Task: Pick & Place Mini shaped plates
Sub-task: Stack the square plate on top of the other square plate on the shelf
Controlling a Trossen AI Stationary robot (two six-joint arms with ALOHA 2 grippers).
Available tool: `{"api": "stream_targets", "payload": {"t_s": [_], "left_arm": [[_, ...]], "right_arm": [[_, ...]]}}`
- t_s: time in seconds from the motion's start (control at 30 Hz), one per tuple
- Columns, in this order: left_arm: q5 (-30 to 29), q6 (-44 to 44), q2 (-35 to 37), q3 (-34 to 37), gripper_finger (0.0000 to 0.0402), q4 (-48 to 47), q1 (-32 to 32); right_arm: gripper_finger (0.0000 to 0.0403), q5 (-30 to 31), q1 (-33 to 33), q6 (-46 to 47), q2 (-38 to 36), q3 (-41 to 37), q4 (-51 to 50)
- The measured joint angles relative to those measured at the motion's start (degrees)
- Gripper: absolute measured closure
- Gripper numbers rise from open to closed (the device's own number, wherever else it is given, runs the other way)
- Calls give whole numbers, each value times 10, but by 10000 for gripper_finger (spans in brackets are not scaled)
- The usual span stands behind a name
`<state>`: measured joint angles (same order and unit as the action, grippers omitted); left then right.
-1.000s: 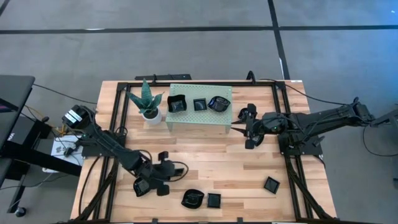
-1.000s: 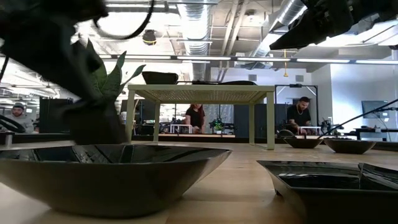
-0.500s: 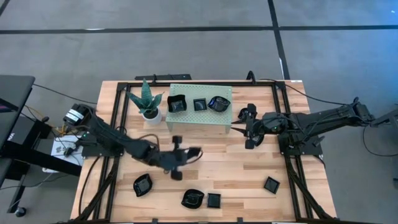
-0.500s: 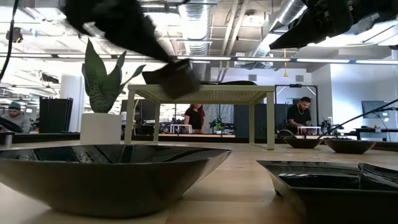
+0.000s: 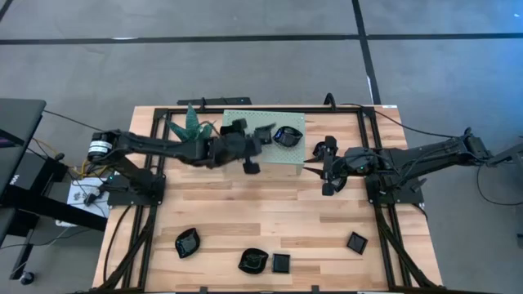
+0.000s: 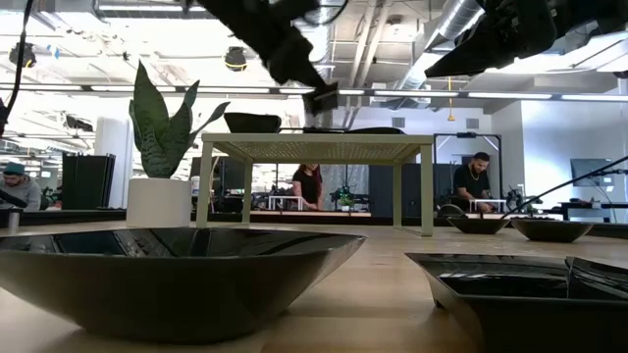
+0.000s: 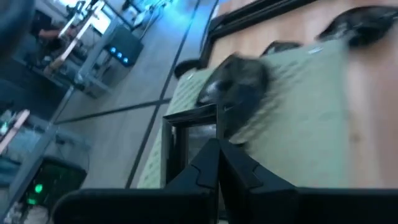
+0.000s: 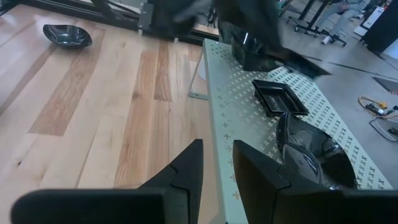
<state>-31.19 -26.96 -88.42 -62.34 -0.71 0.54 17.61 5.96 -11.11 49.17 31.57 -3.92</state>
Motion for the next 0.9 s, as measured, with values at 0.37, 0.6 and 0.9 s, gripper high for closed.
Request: {"api": "stream_targets", "payload": {"t_s": [0.37, 0.6, 0.9], "left_arm": [[22, 4, 0, 15, 398, 12, 39], [22, 38, -6, 15, 398, 12, 33], [-4, 56, -18, 15, 396, 7, 36]], "right_arm": [[321, 0, 0, 0, 0, 0, -3], [321, 0, 0, 1, 0, 0, -3], [321, 0, 0, 1, 0, 0, -7]]}}
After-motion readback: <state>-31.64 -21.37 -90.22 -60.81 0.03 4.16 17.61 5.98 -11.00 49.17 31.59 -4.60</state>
